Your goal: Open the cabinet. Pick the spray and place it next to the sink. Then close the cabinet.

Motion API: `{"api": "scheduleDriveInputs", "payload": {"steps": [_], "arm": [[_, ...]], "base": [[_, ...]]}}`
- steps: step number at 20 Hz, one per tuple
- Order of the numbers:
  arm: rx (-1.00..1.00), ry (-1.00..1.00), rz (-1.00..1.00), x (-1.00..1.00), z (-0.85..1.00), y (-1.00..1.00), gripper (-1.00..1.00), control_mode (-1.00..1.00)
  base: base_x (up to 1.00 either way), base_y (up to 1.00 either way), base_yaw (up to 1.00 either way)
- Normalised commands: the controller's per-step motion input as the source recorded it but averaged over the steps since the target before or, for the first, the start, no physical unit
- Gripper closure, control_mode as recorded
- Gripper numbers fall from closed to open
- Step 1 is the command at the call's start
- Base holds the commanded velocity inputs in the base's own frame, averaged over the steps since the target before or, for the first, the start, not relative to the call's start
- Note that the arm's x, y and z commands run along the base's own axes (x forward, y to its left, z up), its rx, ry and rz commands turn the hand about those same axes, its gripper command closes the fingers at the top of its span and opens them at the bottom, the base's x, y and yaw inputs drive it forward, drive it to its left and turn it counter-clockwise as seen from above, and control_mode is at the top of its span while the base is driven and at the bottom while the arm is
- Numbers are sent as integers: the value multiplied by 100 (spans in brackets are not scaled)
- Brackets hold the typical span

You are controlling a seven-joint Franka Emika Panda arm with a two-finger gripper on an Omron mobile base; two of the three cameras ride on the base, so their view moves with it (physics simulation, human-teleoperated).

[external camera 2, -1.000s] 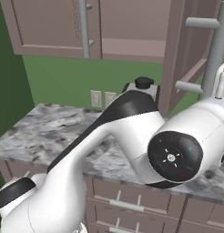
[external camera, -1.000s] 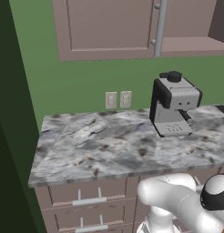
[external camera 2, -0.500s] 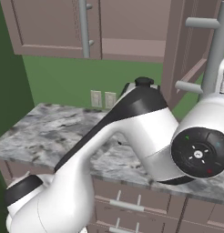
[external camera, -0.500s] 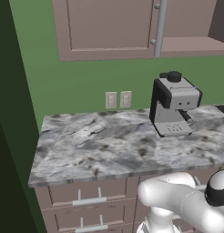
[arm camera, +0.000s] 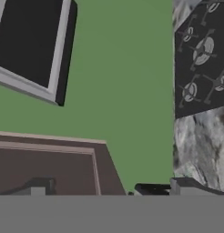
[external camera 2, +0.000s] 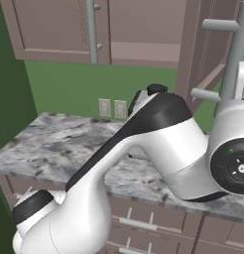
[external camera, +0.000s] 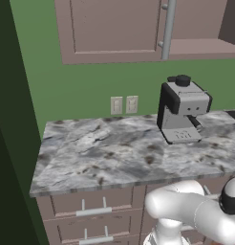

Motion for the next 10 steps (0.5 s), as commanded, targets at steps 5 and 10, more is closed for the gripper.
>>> {"api": "scheduleDriveInputs", "payload": {"steps": [5,10], "arm": [[0,1,9,11,0,15,-100,-100],[0,0,9,8,0,18,-100,-100]], "base": [[0,0,0],[0,0,0]]}}
